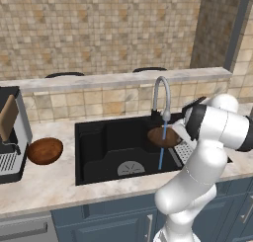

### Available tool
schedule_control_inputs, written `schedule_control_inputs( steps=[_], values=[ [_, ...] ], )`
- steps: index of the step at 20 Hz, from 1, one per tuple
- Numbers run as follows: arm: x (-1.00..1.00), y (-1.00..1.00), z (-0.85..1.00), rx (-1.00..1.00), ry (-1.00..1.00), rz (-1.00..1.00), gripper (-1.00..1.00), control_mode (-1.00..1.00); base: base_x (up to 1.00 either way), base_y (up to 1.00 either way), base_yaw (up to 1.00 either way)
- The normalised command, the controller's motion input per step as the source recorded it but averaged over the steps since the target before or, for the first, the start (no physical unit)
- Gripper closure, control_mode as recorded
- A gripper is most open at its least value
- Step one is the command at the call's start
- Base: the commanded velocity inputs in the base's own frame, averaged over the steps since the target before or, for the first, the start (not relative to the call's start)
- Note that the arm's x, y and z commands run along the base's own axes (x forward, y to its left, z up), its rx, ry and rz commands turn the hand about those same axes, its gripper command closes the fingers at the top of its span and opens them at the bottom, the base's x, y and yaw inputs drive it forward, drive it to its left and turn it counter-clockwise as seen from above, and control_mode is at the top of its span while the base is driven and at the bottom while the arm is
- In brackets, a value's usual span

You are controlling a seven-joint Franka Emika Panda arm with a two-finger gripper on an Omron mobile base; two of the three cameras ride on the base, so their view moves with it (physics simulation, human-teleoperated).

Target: Rinse each bowl for a few seconds and place them down in the sink or on the counter.

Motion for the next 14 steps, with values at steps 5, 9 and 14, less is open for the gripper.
schedule_control_inputs(
  steps=[5, 9, 14],
  values=[
    [0.12, 0.02, 0.00, 0.00, -0.01, 0.00, 1.00, -1.00, 0.00, 0.00, 0.00],
    [-0.03, -0.22, 0.02, 0.04, -0.01, 0.00, 1.00, -1.00, 0.00, 0.00, 0.00],
    [-0.23, -0.37, 0.17, 0.04, 0.00, -0.01, 1.00, -1.00, 0.00, 0.00, 0.00]
  ],
)
